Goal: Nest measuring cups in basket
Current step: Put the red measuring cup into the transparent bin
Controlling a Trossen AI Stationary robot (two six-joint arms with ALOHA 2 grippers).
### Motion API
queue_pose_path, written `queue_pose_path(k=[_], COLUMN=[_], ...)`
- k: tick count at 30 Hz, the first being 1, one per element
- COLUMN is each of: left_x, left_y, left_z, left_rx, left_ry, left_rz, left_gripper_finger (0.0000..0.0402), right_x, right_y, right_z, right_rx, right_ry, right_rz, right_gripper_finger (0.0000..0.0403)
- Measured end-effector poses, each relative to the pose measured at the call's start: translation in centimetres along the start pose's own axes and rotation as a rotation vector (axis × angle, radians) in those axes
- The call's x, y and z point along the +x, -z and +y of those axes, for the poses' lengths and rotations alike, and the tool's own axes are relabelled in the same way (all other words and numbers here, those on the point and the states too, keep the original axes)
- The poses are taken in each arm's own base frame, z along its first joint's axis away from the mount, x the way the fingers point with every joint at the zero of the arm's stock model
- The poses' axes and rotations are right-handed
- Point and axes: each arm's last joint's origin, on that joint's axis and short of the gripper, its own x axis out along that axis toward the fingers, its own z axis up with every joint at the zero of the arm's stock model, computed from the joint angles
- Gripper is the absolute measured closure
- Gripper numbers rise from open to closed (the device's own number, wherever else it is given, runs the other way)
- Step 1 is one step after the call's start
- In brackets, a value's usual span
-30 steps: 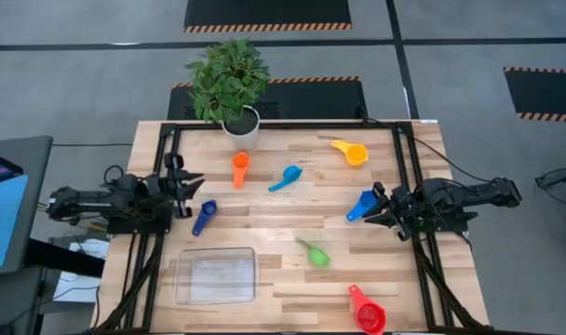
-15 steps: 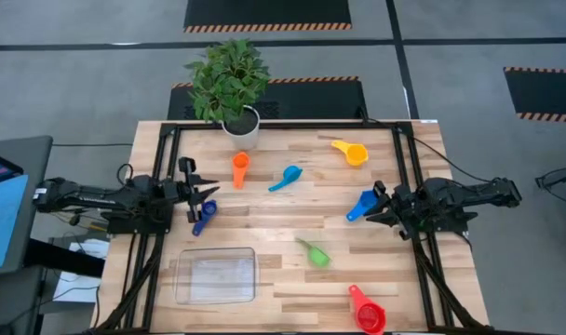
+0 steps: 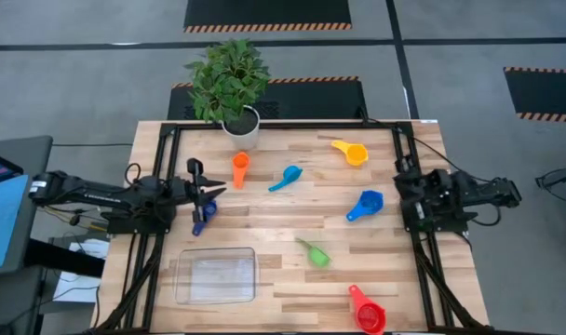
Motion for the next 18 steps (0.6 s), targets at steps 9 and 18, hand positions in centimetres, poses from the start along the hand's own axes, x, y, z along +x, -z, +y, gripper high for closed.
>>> queue_pose_path(k=[9, 18], left_x=[0.3, 0.3], left_y=[0.4, 0.8], left_z=[-0.1, 0.0], left_rx=[-0.124, -0.121], left_ry=[-0.003, -0.055], left_rz=[0.019, 0.07], left_gripper_finger=[0.034, 0.034], right_x=[1.6, 8.5], right_y=[-3.4, -5.9], right_z=[0.1, 0.7], right_rx=[-0.133, -0.136], right_ry=[-0.004, -0.062], right_rz=[-0.115, 0.348], right_gripper_finger=[0.031, 0.031])
